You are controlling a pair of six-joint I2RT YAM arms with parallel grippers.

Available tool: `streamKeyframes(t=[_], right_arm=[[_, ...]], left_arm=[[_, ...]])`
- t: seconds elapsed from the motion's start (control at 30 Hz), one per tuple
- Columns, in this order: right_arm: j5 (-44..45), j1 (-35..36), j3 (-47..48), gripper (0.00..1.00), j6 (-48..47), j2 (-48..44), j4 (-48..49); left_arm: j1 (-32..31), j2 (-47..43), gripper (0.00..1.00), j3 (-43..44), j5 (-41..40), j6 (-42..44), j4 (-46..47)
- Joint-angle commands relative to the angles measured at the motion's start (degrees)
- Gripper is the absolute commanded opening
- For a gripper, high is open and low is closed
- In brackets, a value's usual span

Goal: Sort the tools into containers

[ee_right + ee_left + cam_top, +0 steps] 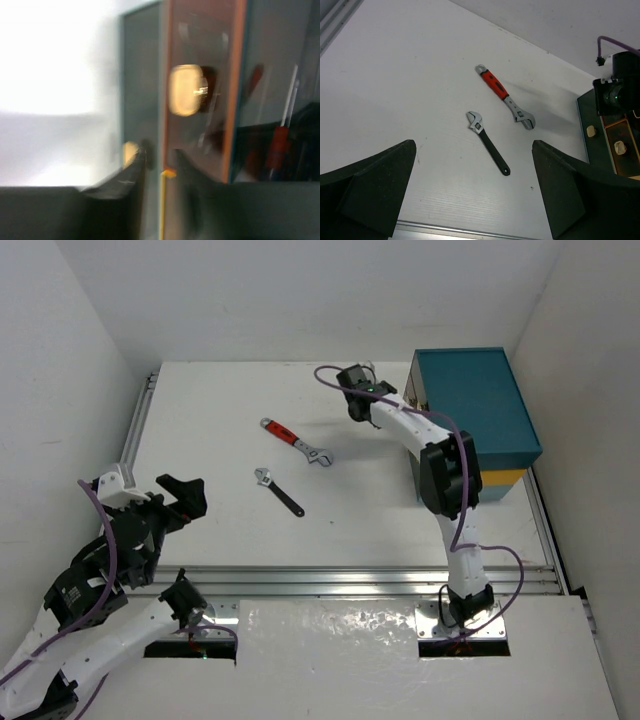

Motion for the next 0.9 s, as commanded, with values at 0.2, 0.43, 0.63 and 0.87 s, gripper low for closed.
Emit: streamKeyframes(t=[0.2,0.43,0.63,0.87], right_arm=[[4.7,6.2,-10.1,0.60,-1.0,-3.7,2.7],[17.1,6.3,-15.8,0.79,-9.7,2.5,12.0],[17.9,4.6,-18.5,0.78,-10.8,5.0,14.6],[19.3,3.9,-19.2,0.74,-14.3,7.5,20.3]], left_arm=[[-0.3,1.8,1.00,-0.1,0.3,0.8,2.5],[-0.2,2.4,1.00,-0.1,0.5,0.8,2.6],[-0.2,1.9,1.00,-0.2,0.7,1.0,2.8],[-0.2,1.0,1.00,-0.3,0.9,1.2,3.0]])
